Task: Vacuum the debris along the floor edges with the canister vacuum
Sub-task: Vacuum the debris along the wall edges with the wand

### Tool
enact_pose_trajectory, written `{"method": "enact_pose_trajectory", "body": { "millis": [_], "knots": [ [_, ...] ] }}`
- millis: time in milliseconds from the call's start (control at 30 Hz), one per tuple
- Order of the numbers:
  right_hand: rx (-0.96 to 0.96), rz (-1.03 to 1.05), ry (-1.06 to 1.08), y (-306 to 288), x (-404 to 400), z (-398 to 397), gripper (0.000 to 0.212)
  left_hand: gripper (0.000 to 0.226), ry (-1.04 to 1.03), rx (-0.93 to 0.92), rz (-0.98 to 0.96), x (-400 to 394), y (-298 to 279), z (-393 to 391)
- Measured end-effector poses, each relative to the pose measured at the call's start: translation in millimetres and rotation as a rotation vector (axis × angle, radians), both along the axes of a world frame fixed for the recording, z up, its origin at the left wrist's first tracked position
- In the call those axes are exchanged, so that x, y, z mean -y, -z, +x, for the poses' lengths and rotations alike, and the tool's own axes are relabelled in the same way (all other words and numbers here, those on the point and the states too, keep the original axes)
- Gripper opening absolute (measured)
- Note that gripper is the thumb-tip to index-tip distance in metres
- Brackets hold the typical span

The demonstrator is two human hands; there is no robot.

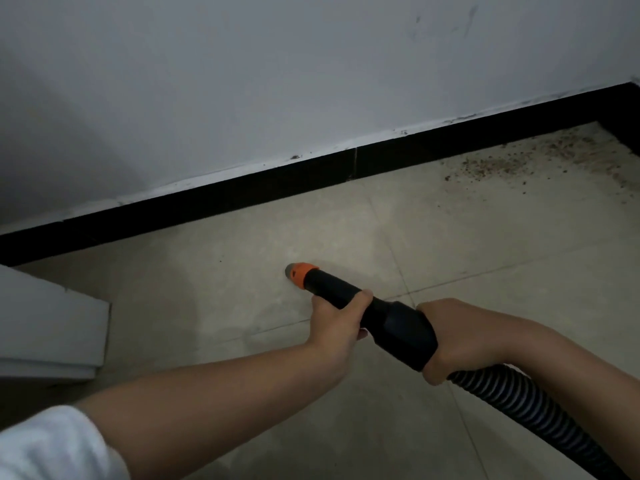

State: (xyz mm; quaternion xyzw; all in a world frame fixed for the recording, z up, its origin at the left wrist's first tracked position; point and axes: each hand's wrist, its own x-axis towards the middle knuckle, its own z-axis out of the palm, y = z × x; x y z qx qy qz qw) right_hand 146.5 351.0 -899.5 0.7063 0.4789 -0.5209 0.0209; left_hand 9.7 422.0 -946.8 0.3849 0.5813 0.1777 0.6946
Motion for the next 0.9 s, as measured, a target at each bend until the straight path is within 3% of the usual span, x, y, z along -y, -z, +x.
{"method": "enact_pose_trajectory", "body": {
  "millis": [233, 600, 767, 900],
  "knots": [
    [-0.066, 0.088, 0.033, 26, -28, -50, 0.034, 0.054, -0.056, -0.147, 0.144, -26, 2, -30],
    [-0.137, 0.114, -0.007, 46, -102, -116, 0.031, 0.047, -0.258, -0.243, 0.265, -83, 10, -89],
    [-0.122, 0.143, 0.058, 53, -100, -115, 0.034, 0.044, -0.209, -0.212, 0.284, -86, 10, -86],
    [-0.126, 0.168, 0.233, 55, -101, -105, 0.04, 0.054, -0.068, -0.15, 0.276, -102, 10, -66]
  ]
}}
